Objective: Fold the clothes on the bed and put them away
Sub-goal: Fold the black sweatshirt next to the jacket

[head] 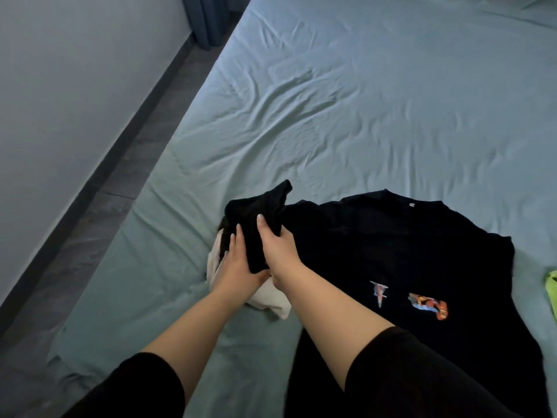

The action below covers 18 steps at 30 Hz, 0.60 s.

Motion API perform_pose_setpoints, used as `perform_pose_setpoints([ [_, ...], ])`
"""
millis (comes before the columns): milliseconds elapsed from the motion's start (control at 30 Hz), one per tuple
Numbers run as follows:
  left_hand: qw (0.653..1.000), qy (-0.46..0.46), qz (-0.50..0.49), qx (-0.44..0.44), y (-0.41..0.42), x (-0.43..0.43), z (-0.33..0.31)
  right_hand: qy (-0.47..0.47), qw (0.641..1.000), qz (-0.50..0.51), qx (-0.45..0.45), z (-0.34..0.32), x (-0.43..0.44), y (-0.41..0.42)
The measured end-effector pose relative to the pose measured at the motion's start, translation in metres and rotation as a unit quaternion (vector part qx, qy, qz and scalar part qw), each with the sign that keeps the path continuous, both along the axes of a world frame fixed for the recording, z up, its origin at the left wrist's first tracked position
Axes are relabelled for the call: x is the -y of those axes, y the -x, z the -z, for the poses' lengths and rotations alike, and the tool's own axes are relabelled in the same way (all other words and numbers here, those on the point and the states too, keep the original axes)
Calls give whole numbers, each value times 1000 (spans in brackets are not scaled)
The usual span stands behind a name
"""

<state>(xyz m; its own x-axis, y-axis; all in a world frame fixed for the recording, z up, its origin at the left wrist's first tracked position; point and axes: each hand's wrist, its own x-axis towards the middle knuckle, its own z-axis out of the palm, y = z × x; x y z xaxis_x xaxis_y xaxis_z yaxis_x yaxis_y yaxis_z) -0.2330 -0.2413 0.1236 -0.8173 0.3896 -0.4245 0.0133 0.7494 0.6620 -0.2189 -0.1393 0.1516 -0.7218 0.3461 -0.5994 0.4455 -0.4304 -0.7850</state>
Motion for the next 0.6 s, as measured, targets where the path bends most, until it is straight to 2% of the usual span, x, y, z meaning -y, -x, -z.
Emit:
perform_pose_setpoints([
  [133, 997, 17, 30, -68, -38, -79, 13, -13, 1000, 19, -2, 6, -76, -50],
  [367, 984, 27, 136, -113, -108, -225, 54, -48, 994, 93, 19, 49, -237, -147],
  [467, 972, 61, 186, -130, -137, -273, 92, -53, 988, 122, 74, 84, -295, -186],
  [600, 963, 134, 217, -93, -167, -310, 145, -48, 973, 146, 172, 136, -346, -228],
])
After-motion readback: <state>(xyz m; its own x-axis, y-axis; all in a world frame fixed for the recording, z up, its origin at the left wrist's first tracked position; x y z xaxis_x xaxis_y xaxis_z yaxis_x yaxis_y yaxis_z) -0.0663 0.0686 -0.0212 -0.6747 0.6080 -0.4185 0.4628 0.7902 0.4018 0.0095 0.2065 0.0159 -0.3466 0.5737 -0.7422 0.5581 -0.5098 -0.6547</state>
